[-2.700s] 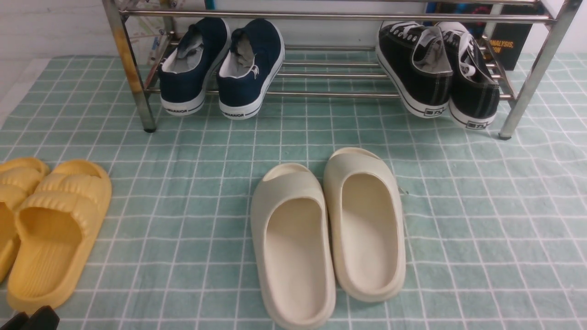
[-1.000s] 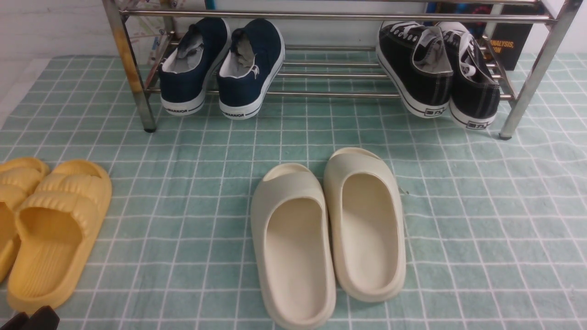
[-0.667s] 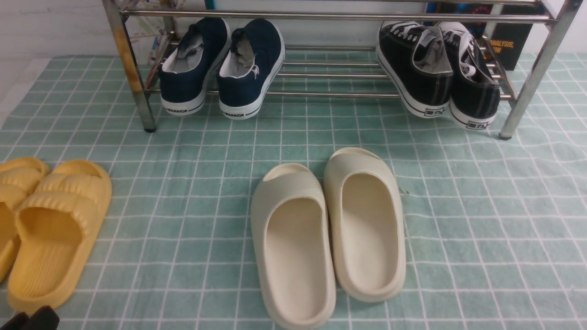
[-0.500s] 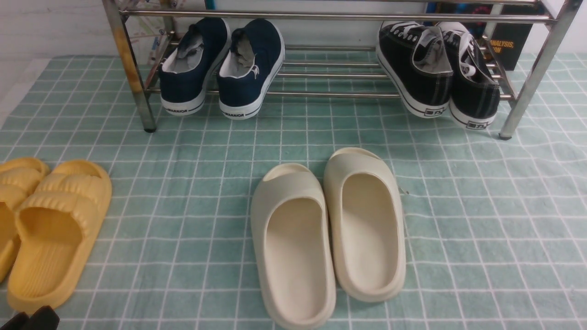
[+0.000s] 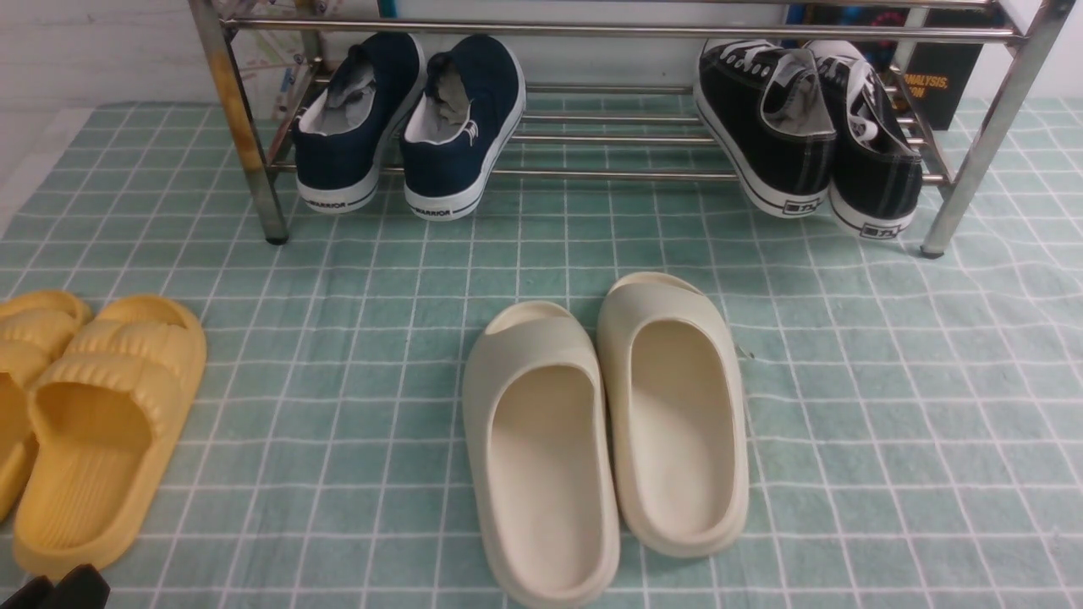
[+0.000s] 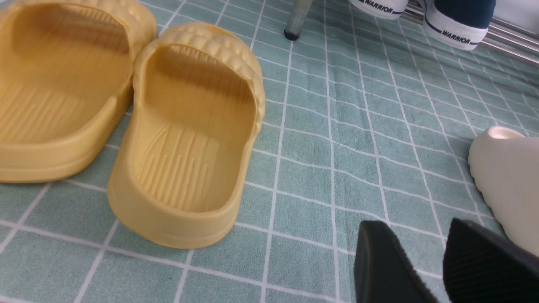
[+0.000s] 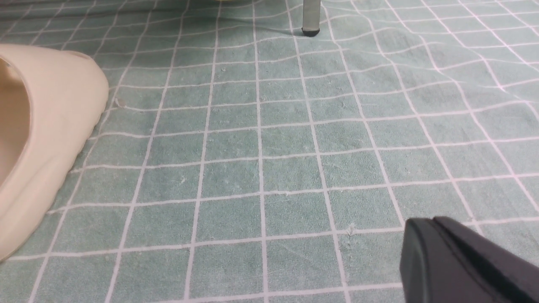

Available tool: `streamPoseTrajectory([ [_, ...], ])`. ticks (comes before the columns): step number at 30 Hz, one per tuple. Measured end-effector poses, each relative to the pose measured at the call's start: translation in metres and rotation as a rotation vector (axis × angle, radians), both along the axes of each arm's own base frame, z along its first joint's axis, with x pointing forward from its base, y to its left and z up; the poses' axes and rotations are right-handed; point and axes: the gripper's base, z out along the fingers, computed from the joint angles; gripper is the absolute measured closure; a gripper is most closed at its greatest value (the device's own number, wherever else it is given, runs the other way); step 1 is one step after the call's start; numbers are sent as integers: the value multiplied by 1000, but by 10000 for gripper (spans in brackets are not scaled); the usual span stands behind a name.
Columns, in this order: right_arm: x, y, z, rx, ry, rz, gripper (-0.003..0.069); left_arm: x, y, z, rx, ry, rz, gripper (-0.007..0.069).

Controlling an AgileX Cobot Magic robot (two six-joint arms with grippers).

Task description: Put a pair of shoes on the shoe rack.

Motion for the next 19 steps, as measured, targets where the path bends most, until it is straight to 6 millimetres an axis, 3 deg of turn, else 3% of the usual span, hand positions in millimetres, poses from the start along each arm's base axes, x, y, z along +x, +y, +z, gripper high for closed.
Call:
streamPoseTrajectory([
  [19,0,0,0,-22,1,7,596,0,0,0,0,0,0,384],
])
